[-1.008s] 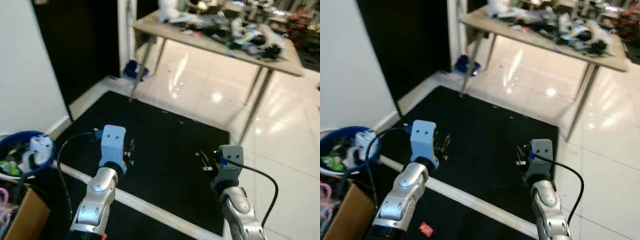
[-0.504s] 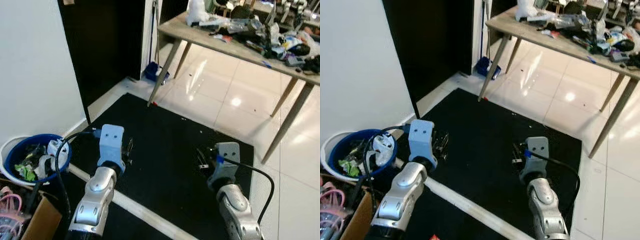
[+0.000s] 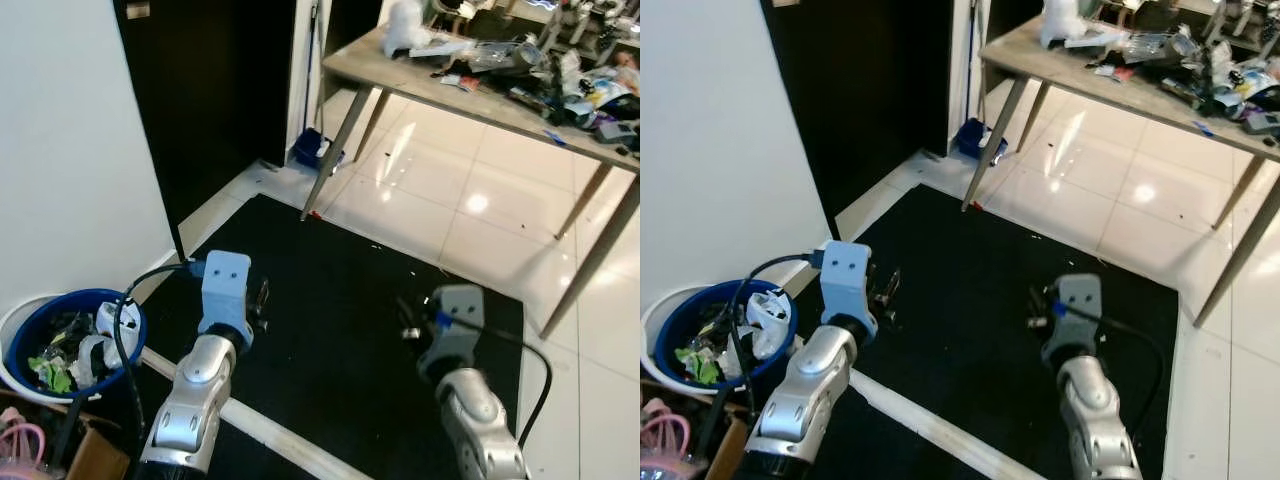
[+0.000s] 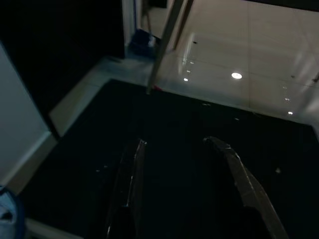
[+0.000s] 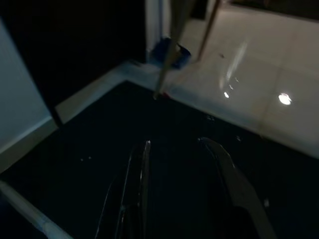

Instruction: Picking trash to rubbish bin

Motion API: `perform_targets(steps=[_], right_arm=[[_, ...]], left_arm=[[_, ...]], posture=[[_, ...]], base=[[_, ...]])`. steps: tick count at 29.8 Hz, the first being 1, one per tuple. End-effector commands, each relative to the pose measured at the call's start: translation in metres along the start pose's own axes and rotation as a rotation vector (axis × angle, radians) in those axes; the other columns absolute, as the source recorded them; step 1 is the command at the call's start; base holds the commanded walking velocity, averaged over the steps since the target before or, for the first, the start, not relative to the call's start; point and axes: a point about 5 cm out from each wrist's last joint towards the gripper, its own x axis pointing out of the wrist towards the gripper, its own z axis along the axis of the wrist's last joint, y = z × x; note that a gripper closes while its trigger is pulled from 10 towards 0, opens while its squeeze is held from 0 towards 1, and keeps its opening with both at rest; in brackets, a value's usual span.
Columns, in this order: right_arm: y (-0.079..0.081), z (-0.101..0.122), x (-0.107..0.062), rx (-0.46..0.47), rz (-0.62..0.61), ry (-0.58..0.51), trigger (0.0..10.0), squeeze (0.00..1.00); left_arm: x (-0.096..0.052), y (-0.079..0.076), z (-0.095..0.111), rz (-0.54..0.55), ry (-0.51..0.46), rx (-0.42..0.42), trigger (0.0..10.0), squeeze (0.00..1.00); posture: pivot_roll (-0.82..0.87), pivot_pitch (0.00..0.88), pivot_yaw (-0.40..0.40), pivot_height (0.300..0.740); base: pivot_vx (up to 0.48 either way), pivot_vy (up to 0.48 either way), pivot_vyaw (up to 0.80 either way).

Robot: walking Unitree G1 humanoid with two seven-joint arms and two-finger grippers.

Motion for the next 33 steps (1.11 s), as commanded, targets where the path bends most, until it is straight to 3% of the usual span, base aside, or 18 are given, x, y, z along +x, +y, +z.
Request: perform_targets(steps=[1, 8, 33], right_arm=[[-0.0012, -0.0062, -0.0037, 0.006, -0.005, 0.028, 10.0, 0.0], [-0.0015, -0.0064, -0.0036, 0.007, -0.009, 0.031, 10.0, 0.0], [0.0011, -0.0046, -0.0017, 0.004, 0.002, 0.016, 10.0, 0.0]], left_arm=[[-0.0011, -0.0025, -0.0034, -0.01, 0.016, 0.003, 10.0, 0.0], [-0.0008, -0.002, -0.0033, -0.008, 0.018, 0.006, 10.0, 0.0], [0.0003, -0.0052, -0.0039, -0.017, 0.019, 0.007, 10.0, 0.0]], posture=[[-0.03, 0.123, -0.061, 0.74], [-0.03, 0.128, -0.062, 0.74], [-0.03, 0.136, -0.06, 0.74]], base=[[0.307, 0.0, -0.8], [0.31, 0.0, -0.63], [0.308, 0.0, 0.0]])
